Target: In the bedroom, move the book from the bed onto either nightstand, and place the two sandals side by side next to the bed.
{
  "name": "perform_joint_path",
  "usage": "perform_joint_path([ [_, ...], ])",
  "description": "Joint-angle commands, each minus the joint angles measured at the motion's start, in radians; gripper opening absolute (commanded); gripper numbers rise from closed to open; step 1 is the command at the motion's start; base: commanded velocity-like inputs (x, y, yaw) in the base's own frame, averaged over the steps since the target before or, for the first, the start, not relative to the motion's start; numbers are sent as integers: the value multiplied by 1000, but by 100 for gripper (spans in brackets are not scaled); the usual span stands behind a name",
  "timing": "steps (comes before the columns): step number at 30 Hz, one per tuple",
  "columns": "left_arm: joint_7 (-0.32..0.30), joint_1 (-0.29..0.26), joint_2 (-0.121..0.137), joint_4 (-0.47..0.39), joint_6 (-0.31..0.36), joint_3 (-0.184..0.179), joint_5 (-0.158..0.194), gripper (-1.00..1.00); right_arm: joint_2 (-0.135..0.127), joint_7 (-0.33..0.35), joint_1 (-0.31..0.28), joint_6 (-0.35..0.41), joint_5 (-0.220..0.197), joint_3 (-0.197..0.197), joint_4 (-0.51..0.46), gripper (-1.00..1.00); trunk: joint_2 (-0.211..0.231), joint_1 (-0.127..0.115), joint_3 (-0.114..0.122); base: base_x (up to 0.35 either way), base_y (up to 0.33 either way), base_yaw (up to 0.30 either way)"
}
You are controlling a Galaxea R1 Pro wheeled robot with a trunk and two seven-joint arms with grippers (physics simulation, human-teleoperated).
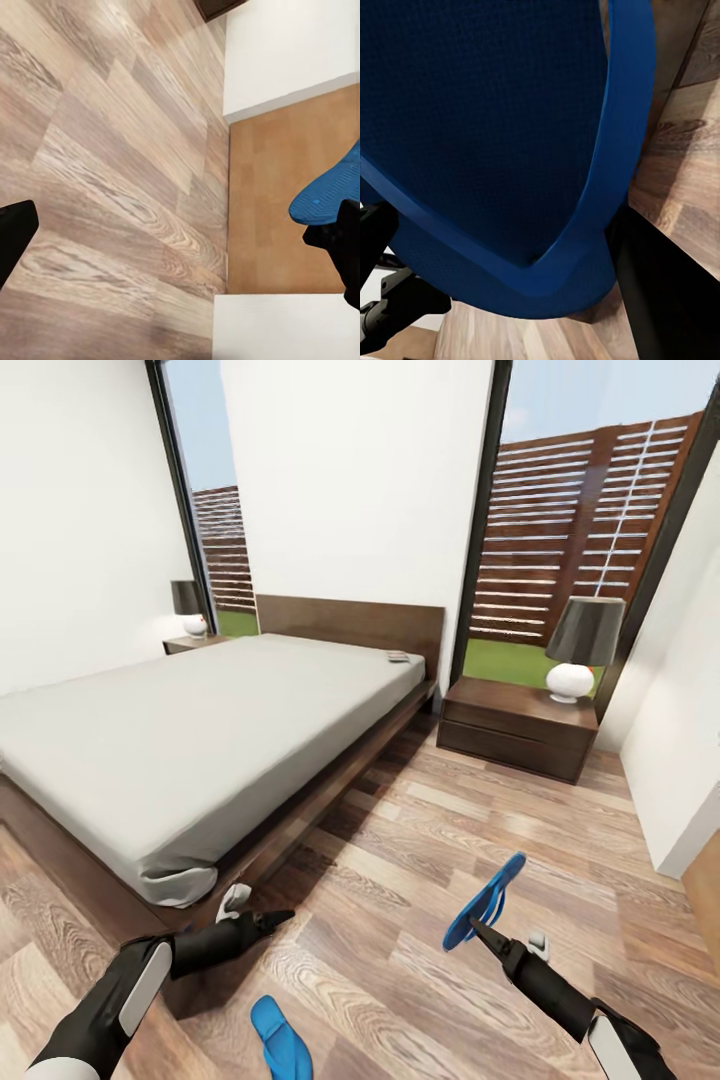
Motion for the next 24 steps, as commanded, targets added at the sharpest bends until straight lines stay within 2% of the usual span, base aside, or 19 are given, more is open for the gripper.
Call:
perform_joint_path([
  [1, -2, 0, 0, 0, 6, 1, 2, 100, 0, 4, 0, 10, -6, 0, 1, -100, 0, -1, 3, 0, 0, 0],
  [7, -2, 0, 0, 0, 5, 1, 2, 100, 0, 4, 0, 10, -6, 1, 1, -100, 1, -3, 26, 0, 0, 0],
  [24, -1, 0, 0, 1, 4, 2, 4, 100, 0, -12, 0, 9, -2, 5, 1, -100, 1, -3, 26, 0, 0, 0],
])
